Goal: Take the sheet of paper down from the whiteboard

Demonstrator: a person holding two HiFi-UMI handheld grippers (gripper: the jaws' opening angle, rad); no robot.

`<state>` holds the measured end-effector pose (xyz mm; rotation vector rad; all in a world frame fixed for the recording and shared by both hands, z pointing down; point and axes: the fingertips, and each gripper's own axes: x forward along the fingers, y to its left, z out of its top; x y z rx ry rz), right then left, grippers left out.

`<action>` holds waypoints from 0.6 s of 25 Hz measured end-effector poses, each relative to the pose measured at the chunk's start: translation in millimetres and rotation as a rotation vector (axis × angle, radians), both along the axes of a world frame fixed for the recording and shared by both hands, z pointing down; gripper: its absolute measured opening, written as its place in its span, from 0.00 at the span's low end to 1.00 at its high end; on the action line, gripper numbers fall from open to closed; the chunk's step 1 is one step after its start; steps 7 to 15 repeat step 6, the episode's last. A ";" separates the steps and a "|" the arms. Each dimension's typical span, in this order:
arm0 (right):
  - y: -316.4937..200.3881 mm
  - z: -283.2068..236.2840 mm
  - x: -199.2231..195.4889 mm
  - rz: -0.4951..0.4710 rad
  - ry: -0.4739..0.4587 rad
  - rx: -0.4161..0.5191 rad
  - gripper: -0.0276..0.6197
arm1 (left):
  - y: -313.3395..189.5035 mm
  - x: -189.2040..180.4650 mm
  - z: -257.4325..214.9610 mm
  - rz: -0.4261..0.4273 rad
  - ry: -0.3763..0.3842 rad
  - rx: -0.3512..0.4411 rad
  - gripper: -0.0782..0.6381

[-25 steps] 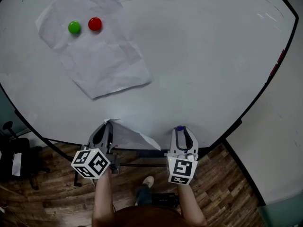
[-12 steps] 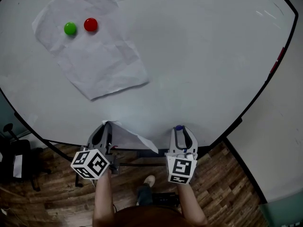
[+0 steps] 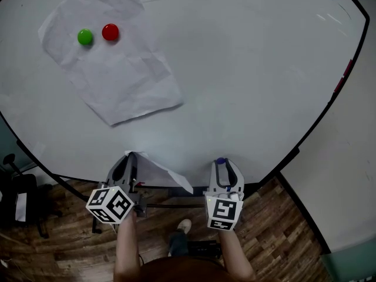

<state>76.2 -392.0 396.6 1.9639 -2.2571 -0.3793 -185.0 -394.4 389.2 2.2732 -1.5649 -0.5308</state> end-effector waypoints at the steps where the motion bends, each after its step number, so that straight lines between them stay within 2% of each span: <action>1: 0.2 0.5 -0.1 0.000 0.001 -0.001 0.25 | 0.2 -0.4 0.1 -0.001 0.002 0.000 0.14; 15: 1.7 4.5 0.7 0.000 -0.003 -0.011 0.25 | 1.7 -1.2 1.6 -0.004 0.000 -0.006 0.14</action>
